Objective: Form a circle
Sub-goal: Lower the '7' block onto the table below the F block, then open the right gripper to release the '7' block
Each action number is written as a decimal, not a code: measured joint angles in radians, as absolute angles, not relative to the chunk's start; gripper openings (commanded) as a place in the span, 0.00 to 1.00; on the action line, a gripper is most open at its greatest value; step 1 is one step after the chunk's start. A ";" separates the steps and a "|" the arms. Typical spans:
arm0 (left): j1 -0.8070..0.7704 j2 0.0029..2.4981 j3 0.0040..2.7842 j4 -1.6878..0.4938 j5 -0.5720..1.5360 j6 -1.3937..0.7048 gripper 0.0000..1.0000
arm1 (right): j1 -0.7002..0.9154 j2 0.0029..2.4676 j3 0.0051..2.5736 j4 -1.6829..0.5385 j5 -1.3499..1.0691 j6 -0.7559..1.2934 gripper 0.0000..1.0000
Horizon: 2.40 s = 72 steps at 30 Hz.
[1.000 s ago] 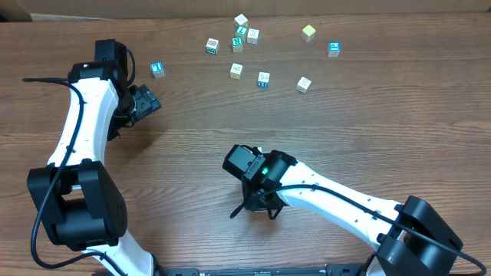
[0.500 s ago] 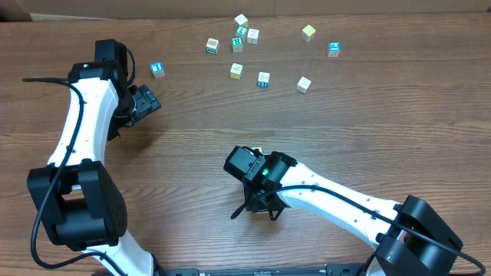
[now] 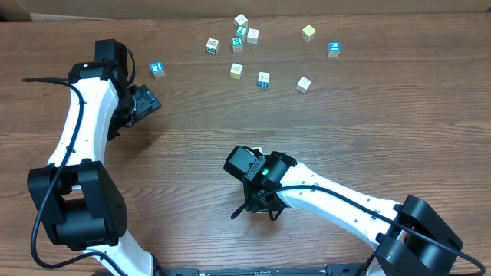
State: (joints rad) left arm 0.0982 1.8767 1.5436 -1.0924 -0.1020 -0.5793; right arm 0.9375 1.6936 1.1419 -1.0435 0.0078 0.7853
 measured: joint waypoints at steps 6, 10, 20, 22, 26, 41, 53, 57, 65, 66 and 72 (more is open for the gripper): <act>0.098 1.877 1.544 -1.092 -0.102 -0.579 1.00 | 0.938 1.694 1.142 -1.044 0.008 0.785 0.20; 0.098 1.877 1.544 -1.093 -0.102 -0.579 1.00 | 0.937 1.694 1.142 -1.044 0.009 0.786 0.20; 0.098 1.877 1.544 -1.092 -0.102 -0.579 1.00 | 0.938 1.694 1.117 -1.017 0.034 0.762 0.20; 0.098 1.877 1.544 -1.092 -0.102 -0.579 1.00 | 0.938 1.694 1.117 -0.994 0.035 0.732 0.20; 0.098 1.877 1.544 -1.092 -0.102 -0.579 1.00 | 0.938 1.694 1.117 -0.979 0.057 0.688 0.21; 0.098 1.877 1.544 -1.092 -0.102 -0.579 1.00 | 0.937 1.740 1.117 -0.920 0.119 0.604 0.29; 0.098 1.877 1.544 -1.092 -0.102 -0.579 1.00 | 0.937 1.742 1.117 -0.914 0.133 0.573 0.54; 0.098 1.877 1.544 -1.092 -0.102 -0.579 1.00 | 0.938 1.748 1.117 -0.916 0.135 0.569 0.61; 0.098 1.877 1.544 -1.092 -0.102 -0.579 1.00 | 0.938 1.755 1.117 -0.934 0.099 0.545 0.60; 0.098 1.877 1.544 -1.092 -0.102 -0.579 1.00 | 0.938 1.757 1.117 -0.934 0.092 0.540 0.60; 0.098 1.877 1.544 -1.092 -0.102 -0.579 1.00 | 0.937 1.780 1.117 -0.931 0.044 0.477 0.61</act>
